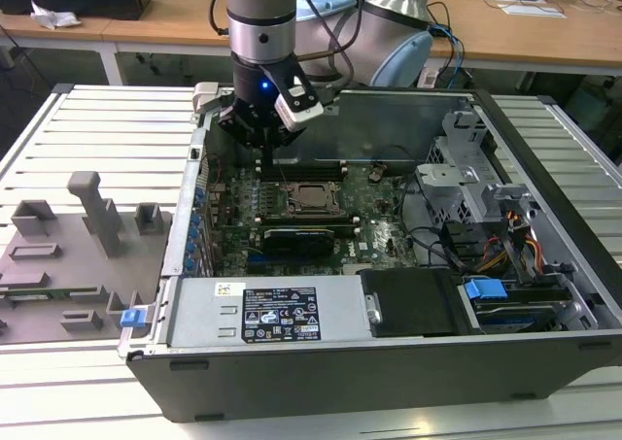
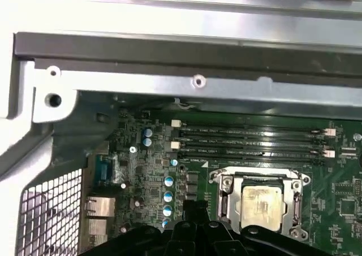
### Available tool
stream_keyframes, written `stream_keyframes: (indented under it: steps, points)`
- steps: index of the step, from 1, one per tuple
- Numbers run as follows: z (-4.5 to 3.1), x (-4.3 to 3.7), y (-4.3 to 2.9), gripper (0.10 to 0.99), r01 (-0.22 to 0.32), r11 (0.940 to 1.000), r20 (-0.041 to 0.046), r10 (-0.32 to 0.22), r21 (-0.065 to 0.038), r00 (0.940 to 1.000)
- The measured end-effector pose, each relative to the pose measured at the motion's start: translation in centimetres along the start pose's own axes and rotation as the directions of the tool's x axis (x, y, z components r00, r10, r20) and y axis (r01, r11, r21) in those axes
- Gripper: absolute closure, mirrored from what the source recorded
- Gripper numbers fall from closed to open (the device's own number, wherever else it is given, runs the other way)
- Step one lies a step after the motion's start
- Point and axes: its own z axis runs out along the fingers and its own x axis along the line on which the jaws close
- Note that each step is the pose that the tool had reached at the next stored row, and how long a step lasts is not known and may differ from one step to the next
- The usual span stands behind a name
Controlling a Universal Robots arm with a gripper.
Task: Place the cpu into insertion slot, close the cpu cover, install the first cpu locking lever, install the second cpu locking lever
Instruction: 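Install the first cpu locking lever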
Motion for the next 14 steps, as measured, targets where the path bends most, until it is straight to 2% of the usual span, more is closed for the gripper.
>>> stream_keyframes:
  steps: [4, 8, 14]
  points:
    - [0.47, 0.02, 1.33, 0.98, 0.0, 1.0, 0.0001, 0.0, 0.0, 1.0]
    - [0.53, -0.1, 1.57, 0.98, 0.0, 1.0, 0.0, 0.0, 0.0, 1.0]
    - [0.55, -0.57, 1.57, 0.98, 0.0, 1.0, 0.0, 0.0, 0.0, 1.0]
